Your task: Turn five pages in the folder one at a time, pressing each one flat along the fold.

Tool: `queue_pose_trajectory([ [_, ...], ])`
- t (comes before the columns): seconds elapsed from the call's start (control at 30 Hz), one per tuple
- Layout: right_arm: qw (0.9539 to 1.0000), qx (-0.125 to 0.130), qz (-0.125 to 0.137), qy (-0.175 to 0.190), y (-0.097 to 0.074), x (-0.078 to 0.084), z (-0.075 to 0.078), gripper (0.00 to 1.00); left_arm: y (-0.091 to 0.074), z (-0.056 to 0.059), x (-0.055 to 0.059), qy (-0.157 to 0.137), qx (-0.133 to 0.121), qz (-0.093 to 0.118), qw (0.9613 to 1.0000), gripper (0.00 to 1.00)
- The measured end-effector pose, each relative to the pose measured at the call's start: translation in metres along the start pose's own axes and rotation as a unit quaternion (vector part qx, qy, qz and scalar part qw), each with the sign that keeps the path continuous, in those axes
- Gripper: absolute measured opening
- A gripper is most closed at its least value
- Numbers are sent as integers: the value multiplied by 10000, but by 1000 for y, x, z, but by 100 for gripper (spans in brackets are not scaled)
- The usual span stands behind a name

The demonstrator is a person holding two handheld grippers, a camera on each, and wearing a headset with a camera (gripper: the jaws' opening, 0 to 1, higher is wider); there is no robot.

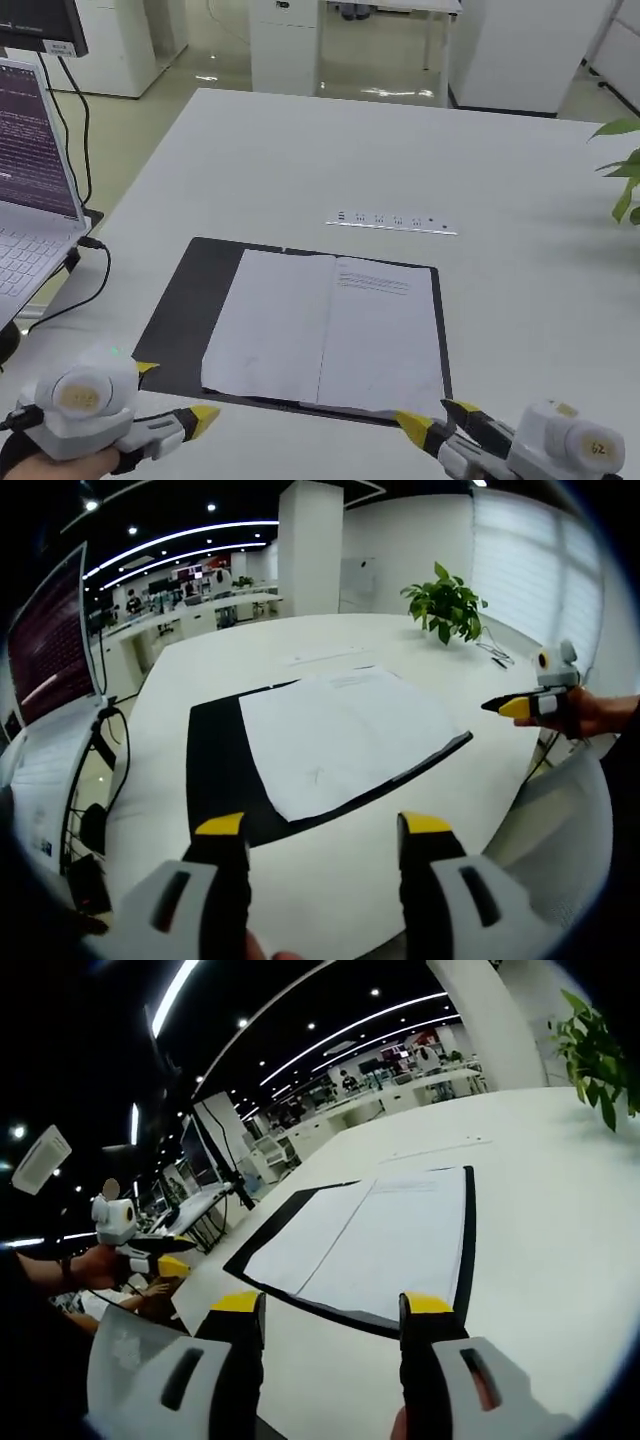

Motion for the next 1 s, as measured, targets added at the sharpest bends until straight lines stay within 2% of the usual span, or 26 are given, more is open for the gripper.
queue_pose_trajectory([
  [0.27, 9991, -24, -270, -310, -4, 3, -7, 57, -7, 5, 0, -135, -38, 95, 9999, 64],
  [0.43, 9994, -54, -225, -245, -5, 2, -8, 58, -7, 6, -2, -68, -10, 101, 9999, 66],
  [0.53, 9989, -75, -326, -332, -6, 4, -10, 58, -5, 5, 0, -96, -14, 105, 9999, 66],
  [0.6, 9992, -75, -292, -272, -8, 5, -10, 59, -4, 3, 0, -98, -48, 109, 9999, 65],
  [0.87, 9999, 97, -114, 40, -21, 10, -2, 59, -2, 5, -4, -30, 15, 109, 9999, 66],
  [1.0, 9994, 265, -210, -14, -28, 13, 1, 58, 1, 11, -7, 86, 137, 91, 9998, 66],
])
Point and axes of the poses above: the centre of the closed fingertips' face, and the gripper's own axes: y roughly forward along the fingers, z roughly to its right, x roughly out of its underside, the point moved 8 cm from there along -y, roughly backward along the fingers, and after that the axes turned 4 degrees about -x, right-handed, at the moved point
